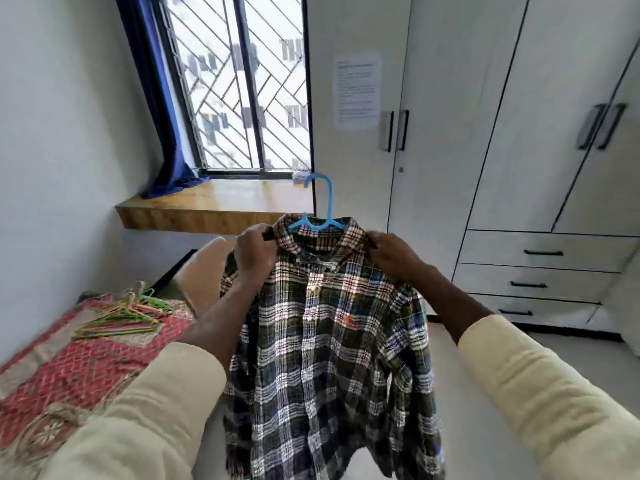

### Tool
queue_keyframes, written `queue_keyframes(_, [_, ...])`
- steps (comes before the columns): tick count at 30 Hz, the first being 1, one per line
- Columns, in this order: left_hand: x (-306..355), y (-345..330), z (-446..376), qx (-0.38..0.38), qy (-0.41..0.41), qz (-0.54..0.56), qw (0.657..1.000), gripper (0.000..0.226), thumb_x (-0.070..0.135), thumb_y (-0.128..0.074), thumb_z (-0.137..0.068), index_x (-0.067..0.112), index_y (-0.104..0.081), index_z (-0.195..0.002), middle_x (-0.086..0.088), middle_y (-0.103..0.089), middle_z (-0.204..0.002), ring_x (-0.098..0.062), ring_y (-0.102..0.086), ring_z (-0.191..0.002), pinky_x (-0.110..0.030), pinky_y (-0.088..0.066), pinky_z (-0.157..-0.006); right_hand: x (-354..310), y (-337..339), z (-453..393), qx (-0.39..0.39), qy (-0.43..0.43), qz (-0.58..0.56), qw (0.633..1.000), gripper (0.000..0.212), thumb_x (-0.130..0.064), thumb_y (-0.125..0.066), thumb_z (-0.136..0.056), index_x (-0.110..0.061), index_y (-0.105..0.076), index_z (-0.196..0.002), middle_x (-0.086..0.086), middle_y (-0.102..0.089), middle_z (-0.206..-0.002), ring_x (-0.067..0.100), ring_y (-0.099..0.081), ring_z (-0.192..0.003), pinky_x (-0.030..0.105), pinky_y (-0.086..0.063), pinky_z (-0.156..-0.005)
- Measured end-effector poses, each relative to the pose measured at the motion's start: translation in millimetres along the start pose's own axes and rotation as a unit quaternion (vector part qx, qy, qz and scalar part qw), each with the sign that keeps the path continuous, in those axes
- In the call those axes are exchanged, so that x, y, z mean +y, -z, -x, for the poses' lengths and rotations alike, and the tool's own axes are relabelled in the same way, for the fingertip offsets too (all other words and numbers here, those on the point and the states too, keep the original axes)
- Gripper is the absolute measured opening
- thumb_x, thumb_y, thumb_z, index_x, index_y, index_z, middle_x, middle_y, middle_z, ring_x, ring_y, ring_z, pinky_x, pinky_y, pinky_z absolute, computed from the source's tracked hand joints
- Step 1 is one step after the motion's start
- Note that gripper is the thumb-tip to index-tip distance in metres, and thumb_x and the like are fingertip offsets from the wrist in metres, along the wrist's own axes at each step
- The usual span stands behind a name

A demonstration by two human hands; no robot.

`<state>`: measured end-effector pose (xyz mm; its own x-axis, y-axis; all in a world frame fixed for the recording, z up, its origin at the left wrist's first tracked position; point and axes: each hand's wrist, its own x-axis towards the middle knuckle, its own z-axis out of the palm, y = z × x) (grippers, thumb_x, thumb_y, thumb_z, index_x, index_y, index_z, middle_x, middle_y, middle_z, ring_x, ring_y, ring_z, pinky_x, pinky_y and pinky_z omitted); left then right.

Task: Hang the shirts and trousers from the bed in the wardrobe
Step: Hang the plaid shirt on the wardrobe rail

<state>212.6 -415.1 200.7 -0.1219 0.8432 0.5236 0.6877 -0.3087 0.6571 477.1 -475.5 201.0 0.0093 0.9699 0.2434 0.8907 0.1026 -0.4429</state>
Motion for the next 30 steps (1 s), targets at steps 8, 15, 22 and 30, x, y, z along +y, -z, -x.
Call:
queue_keyframes(8, [115, -182, -68, -0.085, -0.031, 0.003, 0.996, 0.017, 0.025, -0.065, -0.088, 0.013, -0.069, -0.099, -0.011, -0.073, -0.097, -0.030, -0.067, -0.087, -0.036, -0.053, -0.074, 169, 91, -45, 0.114, -0.078, 0.070, 0.988, 0.022, -0.027, -0.043, -0.101, -0.013, -0.056, -0.112, 0.018, -0.068, -0.102, 0.038, -0.063, -0.090, 0.040, -0.046, -0.072])
queue_keyframes(15, [168, -279, -131, -0.058, -0.034, 0.098, 0.993, 0.019, 0.026, -0.073, -0.085, 0.011, -0.073, -0.097, -0.006, -0.074, -0.092, -0.023, -0.067, -0.081, -0.034, -0.055, -0.073, 263, 153, -130, 0.091, -0.077, 0.055, 0.991, 0.019, -0.027, -0.048, -0.099, -0.015, -0.061, -0.105, 0.016, -0.070, -0.102, 0.034, -0.064, -0.089, 0.038, -0.050, -0.076])
queue_keyframes(22, [182, -401, -267, -0.183, 0.045, 0.259, 0.947, 0.015, 0.008, -0.073, -0.078, 0.021, -0.073, -0.085, -0.008, -0.074, -0.096, -0.026, -0.067, -0.094, -0.038, -0.053, -0.087, 344, 168, -233, 0.205, -0.093, 0.138, 0.964, 0.021, -0.029, -0.045, -0.100, -0.016, -0.059, -0.108, 0.018, -0.069, -0.101, 0.039, -0.064, -0.090, 0.039, -0.043, -0.071])
queue_keyframes(30, [224, -557, -427, -0.183, 0.083, 0.273, 0.941, 0.016, 0.018, -0.064, -0.084, 0.012, -0.075, -0.094, -0.010, -0.073, -0.098, -0.027, -0.067, -0.088, -0.030, -0.053, -0.074, 425, 173, -381, 0.243, -0.148, 0.135, 0.949, 0.017, -0.031, -0.050, -0.095, -0.020, -0.062, -0.100, 0.016, -0.071, -0.096, 0.038, -0.066, -0.086, 0.037, -0.043, -0.068])
